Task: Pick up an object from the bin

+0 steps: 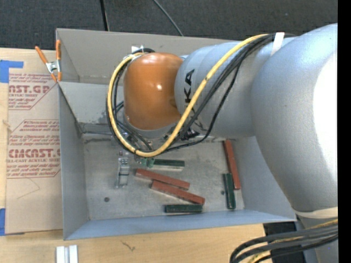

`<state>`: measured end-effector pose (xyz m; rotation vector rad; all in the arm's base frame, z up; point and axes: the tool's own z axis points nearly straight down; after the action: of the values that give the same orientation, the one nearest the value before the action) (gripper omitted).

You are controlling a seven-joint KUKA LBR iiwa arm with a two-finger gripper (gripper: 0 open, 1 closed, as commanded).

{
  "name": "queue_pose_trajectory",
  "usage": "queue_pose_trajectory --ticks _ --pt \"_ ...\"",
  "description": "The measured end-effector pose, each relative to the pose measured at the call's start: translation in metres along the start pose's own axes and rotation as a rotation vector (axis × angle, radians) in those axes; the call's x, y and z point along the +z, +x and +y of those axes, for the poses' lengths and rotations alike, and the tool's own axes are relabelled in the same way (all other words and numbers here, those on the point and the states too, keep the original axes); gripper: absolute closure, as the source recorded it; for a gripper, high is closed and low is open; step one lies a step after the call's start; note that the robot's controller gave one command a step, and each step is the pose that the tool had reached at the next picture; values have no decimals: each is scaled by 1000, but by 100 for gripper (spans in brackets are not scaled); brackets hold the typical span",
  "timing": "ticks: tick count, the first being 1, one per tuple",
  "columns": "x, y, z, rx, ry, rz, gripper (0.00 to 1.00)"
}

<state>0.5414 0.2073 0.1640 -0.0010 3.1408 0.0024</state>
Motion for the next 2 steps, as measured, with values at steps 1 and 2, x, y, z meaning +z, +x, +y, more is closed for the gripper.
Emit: queue_pose_trajectory --ticks 1,2 --pt "41 -4 -31 247 -4 -7 0" --pt "61 -2 -57 364 3 3 0"
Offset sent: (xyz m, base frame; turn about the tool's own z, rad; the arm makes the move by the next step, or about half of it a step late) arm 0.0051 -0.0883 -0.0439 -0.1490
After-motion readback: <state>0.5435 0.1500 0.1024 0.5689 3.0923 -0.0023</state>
